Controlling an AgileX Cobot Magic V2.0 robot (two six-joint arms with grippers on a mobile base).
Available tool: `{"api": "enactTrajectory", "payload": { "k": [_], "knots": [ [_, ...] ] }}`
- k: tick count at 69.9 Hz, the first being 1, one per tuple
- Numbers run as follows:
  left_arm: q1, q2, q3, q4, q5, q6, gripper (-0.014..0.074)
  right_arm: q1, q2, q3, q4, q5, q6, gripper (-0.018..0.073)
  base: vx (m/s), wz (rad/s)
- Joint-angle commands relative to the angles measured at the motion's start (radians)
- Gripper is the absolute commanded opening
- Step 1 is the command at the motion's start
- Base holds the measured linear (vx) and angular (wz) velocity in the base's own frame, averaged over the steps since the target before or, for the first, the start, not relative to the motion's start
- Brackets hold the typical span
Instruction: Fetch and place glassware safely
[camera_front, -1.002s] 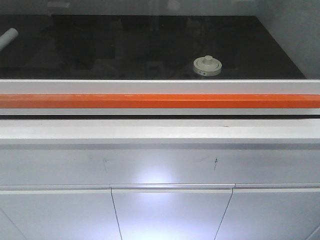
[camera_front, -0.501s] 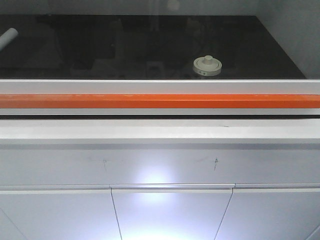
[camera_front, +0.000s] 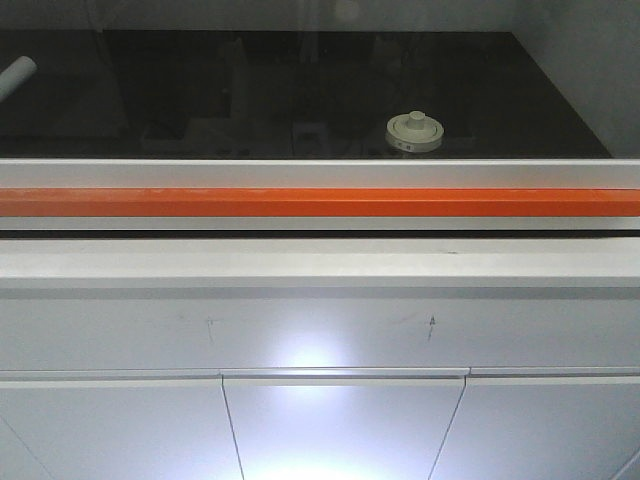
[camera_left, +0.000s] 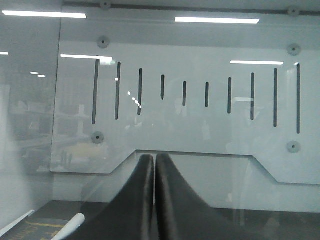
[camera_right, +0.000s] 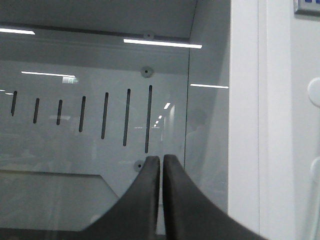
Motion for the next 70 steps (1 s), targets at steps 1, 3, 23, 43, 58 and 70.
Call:
{"api": "enactTrajectory", "payload": {
  "k": [1, 3, 23, 43, 58, 70],
  "knots": [
    [0.003, 0.138, -0.116, 0.000, -0.072, -0.006, -0.0007, -0.005, 0.130, -0.120, -0.005, -0.057, 0.008, -0.0003, 0.00, 0.00],
    [0.003, 0.171, -0.139, 0.000, -0.077, -0.006, -0.0007, -0.005, 0.168, -0.142, -0.005, -0.059, 0.009, -0.0003, 0.00, 0.00],
    [0.003, 0.408, -0.213, 0.000, -0.048, -0.017, -0.0007, -0.004, 0.476, -0.175, -0.005, -0.051, 0.009, -0.0003, 0.00, 0.00],
    [0.003, 0.539, -0.200, 0.001, 0.195, 0.019, -0.0007, -0.004, 0.640, -0.105, -0.003, -0.001, 0.128, -0.0003, 0.00, 0.00],
    [0.002, 0.556, 0.004, 0.000, 0.017, 0.065, -0.0007, -0.004, 0.645, 0.163, -0.006, -0.247, 0.132, -0.0003, 0.00, 0.00],
    [0.002, 0.566, 0.192, 0.014, -0.287, 0.065, -0.0007, -0.004, 0.668, 0.307, -0.038, -0.494, 0.103, -0.0003, 0.00, 0.00]
  ]
}}
